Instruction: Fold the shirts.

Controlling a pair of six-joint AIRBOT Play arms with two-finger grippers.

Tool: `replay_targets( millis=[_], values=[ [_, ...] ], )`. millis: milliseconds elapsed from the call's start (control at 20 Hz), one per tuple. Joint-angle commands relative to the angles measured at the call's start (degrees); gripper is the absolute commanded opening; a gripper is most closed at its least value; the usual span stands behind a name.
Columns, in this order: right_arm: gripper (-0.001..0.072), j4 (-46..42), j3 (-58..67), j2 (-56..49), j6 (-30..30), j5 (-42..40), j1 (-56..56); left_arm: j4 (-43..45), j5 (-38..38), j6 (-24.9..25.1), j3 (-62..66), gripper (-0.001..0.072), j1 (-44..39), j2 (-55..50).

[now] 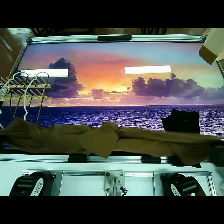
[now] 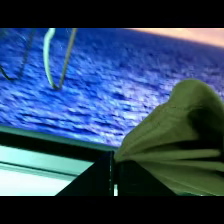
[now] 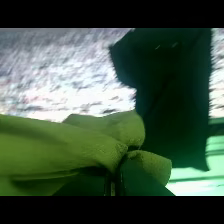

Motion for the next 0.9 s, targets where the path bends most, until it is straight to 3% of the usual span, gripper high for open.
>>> replay_targets(
  millis=[0, 100, 350, 500, 600, 650, 750, 850],
  values=[
    [0.0077, 12.24, -10.67, 0.63, 2.25, -1.20, 0.02, -5.53, 3.41, -1.01, -9.60, 0.0033, 0.04, 1.53],
    [0.0077, 12.90, -18.08, 0.61, 2.25, -7.41, 0.02, -5.62, 6.73, -0.98, -11.67, 0.0033, 0.04, 1.46],
    [0.0078, 10.25, -26.25, -8.85, 3.63, -37.46, 0.02, -5.64, 20.11, -2.51, -12.31, 0.0033, 0.04, -0.11],
    [0.0087, 3.08, -26.25, -19.71, 13.79, -54.51, 0.02, -5.62, 23.80, -2.54, -13.09, 0.0033, 0.04, -3.91],
    [0.0087, 0.76, -26.25, -26.67, 22.32, -60.54, 0.02, -5.64, 24.30, -2.51, -14.60, 0.0034, 0.04, -8.02],
    [0.0132, 2.08, -26.25, -30.51, 25.00, -61.31, 0.02, -5.64, 24.28, -2.51, -15.85, 0.0034, 0.04, -10.40],
    [0.0483, 8.48, -26.25, -37.73, 24.65, -61.00, 0.02, -5.66, 24.35, -2.51, -18.60, 0.0034, 0.04, -16.06],
    [0.0499, 16.79, -26.25, -41.53, 16.59, -60.41, 0.02, -5.75, 24.28, -2.51, -19.67, 0.0035, 0.04, -22.12]
  ],
)
